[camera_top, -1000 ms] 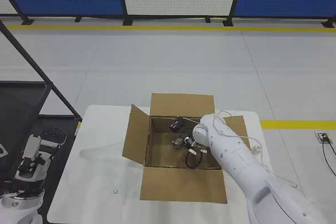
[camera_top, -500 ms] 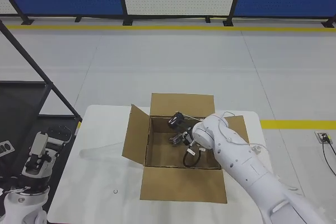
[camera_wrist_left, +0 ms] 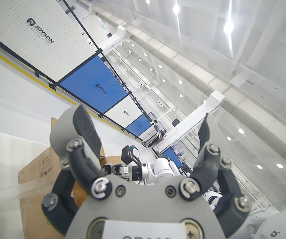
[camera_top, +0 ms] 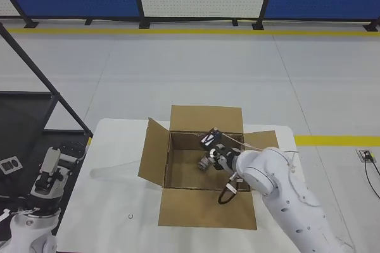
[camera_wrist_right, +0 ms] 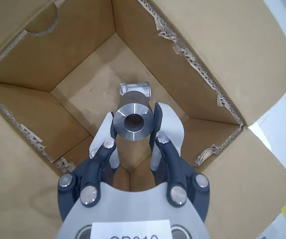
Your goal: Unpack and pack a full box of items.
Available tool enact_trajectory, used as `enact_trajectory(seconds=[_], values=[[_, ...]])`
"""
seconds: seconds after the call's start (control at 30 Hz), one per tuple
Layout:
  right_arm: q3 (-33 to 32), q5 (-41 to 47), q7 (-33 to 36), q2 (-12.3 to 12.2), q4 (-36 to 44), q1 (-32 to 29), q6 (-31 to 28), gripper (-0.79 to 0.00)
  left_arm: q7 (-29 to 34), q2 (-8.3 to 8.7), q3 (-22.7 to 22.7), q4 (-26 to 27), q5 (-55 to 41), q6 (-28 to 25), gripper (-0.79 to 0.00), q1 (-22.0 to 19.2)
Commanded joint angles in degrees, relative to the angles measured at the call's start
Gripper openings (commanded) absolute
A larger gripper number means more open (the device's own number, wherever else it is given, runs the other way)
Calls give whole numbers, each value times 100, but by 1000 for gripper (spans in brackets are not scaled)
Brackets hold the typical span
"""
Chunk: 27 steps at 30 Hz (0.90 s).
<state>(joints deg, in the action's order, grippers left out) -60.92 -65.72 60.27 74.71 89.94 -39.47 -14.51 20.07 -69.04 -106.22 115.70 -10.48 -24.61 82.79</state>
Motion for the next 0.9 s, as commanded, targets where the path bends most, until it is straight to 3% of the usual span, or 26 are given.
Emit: enact_trajectory(seconds=[0.0, 0.2, 0.57, 0.7, 0.87], values=[[-261, -2, -84, -52, 279, -261, 112, -785, 35, 3, 76, -9, 17, 21, 0, -38], [-1194, -177, 44, -249, 1321, -1230, 309, -785, 155, 14, 311, -59, 95, 109, 0, -230], [-3401, -59, -150, -466, 3511, -3787, 1067, -785, 365, 20, 932, -209, 226, 264, 0, -697], [-3930, 110, -135, -478, 3644, -4350, 1323, -785, 386, 19, 1113, -269, 279, 291, 0, -838], [-4111, 257, 32, -492, 3226, -4446, 1515, -785, 395, 20, 1269, -341, 331, 296, 0, -949]])
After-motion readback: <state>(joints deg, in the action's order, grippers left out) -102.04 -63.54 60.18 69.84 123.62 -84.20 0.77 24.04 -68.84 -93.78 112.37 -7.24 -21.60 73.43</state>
